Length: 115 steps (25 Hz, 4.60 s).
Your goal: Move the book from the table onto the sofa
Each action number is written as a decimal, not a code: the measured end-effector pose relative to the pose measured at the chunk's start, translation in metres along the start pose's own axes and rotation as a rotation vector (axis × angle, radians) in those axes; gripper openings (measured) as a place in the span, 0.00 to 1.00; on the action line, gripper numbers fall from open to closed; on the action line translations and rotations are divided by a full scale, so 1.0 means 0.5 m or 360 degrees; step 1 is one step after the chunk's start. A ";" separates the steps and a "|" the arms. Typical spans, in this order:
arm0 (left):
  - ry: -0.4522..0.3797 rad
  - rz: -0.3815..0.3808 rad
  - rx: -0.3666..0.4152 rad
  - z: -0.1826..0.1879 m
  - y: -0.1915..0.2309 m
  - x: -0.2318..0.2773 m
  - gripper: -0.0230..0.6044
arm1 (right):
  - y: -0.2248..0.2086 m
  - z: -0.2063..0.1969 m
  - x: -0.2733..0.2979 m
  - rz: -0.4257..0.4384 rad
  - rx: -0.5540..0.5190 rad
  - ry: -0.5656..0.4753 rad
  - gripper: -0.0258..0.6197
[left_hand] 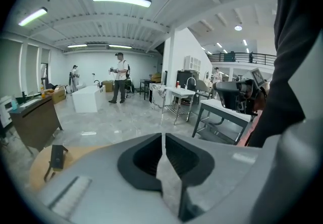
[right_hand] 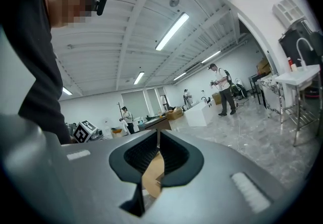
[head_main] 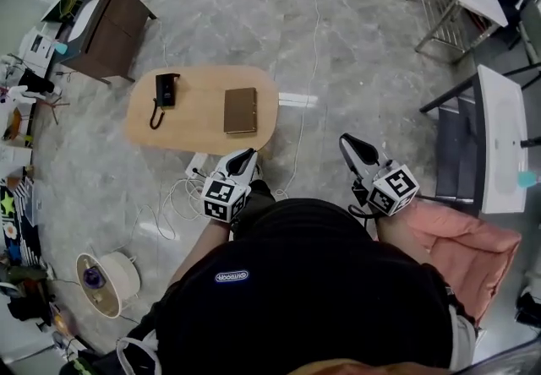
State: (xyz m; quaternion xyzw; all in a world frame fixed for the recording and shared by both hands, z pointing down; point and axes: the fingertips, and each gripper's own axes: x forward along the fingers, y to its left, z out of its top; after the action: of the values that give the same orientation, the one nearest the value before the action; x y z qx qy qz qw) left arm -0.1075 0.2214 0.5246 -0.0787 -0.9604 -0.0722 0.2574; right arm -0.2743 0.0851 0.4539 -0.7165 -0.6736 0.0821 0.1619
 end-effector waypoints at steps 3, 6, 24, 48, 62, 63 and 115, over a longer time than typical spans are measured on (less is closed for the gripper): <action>0.0007 -0.0055 -0.0019 -0.024 0.083 0.023 0.09 | 0.006 -0.017 0.075 -0.0063 -0.0013 0.0038 0.12; 0.0029 -0.0115 -0.0011 -0.021 0.184 0.041 0.09 | 0.015 -0.012 0.168 -0.0127 -0.0001 0.0035 0.12; 0.0127 -0.0224 -0.0014 -0.033 0.645 0.071 0.09 | 0.093 0.001 0.630 -0.0150 -0.0089 0.0260 0.15; 0.0533 -0.0021 -0.0318 -0.241 0.626 0.186 0.22 | -0.084 -0.317 0.734 0.0149 0.0179 0.0781 0.29; 0.0607 -0.0039 -0.0724 -0.382 0.666 0.316 0.44 | -0.206 -0.533 0.808 0.0130 0.0275 0.1131 0.54; 0.0594 -0.0056 -0.0736 -0.383 0.666 0.323 0.47 | -0.211 -0.541 0.814 0.0120 0.0286 0.1140 0.59; 0.0836 -0.0308 -0.1100 -0.706 0.703 0.569 0.55 | -0.279 -1.003 0.919 -0.0090 0.0748 0.1548 0.59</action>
State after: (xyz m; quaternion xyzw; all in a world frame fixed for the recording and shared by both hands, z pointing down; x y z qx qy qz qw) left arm -0.1142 0.5340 1.0057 -0.0487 -0.7848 -0.4302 0.4434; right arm -0.2004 0.4857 1.0165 -0.5980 -0.5034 -0.1149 0.6130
